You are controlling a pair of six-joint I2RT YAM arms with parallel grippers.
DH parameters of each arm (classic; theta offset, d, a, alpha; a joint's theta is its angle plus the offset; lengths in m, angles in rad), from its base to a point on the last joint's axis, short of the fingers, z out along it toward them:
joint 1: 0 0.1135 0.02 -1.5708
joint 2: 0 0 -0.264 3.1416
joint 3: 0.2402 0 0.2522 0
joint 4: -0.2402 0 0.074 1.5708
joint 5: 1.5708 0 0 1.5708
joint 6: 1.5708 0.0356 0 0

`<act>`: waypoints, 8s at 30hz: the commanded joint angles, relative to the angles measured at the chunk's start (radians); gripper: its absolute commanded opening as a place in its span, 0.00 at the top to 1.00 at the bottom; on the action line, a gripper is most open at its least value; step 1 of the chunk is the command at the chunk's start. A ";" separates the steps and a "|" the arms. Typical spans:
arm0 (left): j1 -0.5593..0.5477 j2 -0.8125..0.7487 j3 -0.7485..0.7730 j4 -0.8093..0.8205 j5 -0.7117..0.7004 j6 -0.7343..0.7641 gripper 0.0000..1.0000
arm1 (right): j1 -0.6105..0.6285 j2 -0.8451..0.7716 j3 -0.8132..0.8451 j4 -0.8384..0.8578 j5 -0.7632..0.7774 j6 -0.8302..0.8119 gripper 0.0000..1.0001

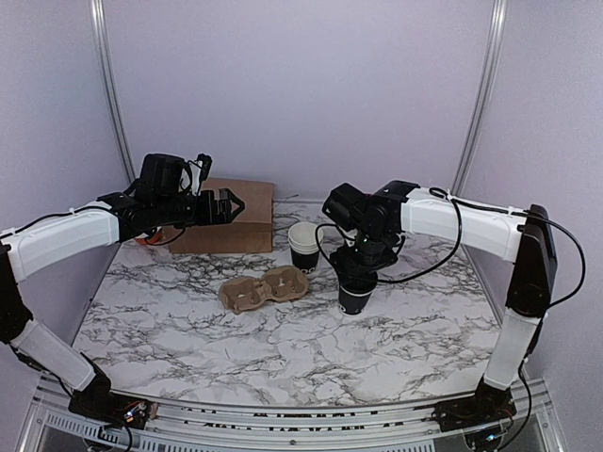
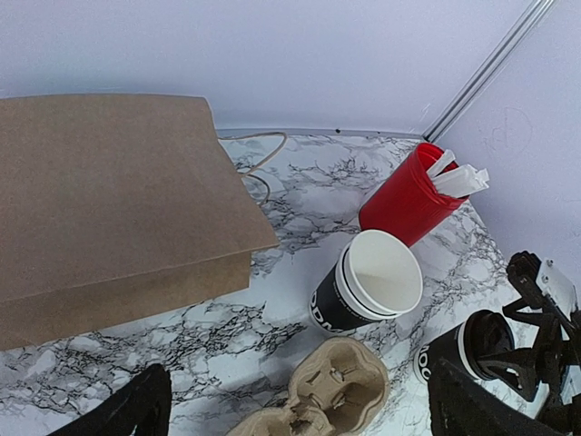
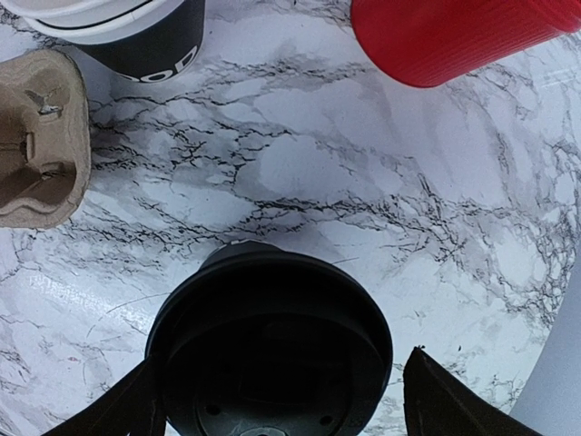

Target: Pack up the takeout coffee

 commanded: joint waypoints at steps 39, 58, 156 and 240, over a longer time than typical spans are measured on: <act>-0.038 0.043 0.020 -0.020 0.078 -0.101 0.01 | 0.011 -0.123 -0.066 0.121 -0.040 0.001 0.16; -0.287 0.299 0.236 -0.045 0.022 -0.167 0.04 | -0.348 -0.517 -0.555 0.487 -0.437 0.015 0.25; -0.451 0.763 0.648 -0.310 -0.114 -0.130 0.04 | -0.325 -0.391 -0.729 0.617 -0.493 0.027 0.33; -0.355 0.634 0.492 -0.125 0.095 -0.231 0.21 | -0.196 -0.369 -0.493 0.495 -0.313 -0.027 0.36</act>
